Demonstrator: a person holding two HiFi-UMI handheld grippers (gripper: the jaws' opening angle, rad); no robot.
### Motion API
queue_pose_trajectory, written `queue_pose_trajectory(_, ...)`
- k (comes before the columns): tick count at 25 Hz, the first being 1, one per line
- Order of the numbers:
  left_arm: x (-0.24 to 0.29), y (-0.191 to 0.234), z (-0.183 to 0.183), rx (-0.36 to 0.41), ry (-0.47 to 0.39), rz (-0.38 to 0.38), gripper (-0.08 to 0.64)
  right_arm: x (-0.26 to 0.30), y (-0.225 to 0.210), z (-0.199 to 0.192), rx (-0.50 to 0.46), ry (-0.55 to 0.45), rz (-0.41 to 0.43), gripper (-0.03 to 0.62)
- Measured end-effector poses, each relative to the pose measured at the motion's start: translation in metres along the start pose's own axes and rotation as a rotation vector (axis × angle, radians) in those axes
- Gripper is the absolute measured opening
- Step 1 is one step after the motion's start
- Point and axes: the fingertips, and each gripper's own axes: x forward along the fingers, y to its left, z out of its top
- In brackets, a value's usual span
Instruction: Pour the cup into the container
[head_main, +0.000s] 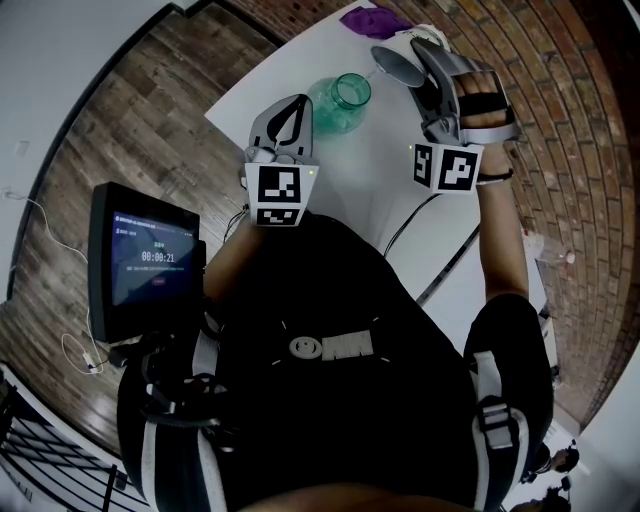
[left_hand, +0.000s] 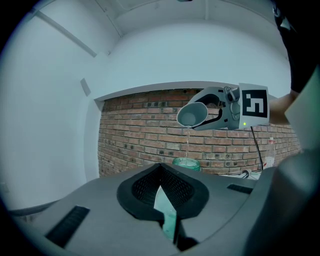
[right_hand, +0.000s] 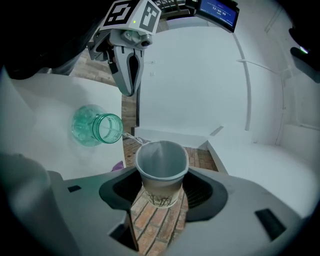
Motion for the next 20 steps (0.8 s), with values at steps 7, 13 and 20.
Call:
queue_pose_trajectory(7,0.000,-0.001,0.001,-0.001,-0.001,-0.003,-0.006,-0.004,-0.017,-0.005,-0.040,0.005,-0.035,0.261)
queue_pose_trajectory(13,0.001,-0.003,0.001,0.000,-0.004,-0.007,-0.006,-0.007,-0.028,-0.004,-0.062,0.000,-0.059,0.261)
queue_pose_trajectory(20,0.002,-0.005,0.001,0.000,-0.002,-0.011,-0.006,-0.009,-0.030,-0.001,-0.070,-0.010,-0.064,0.261)
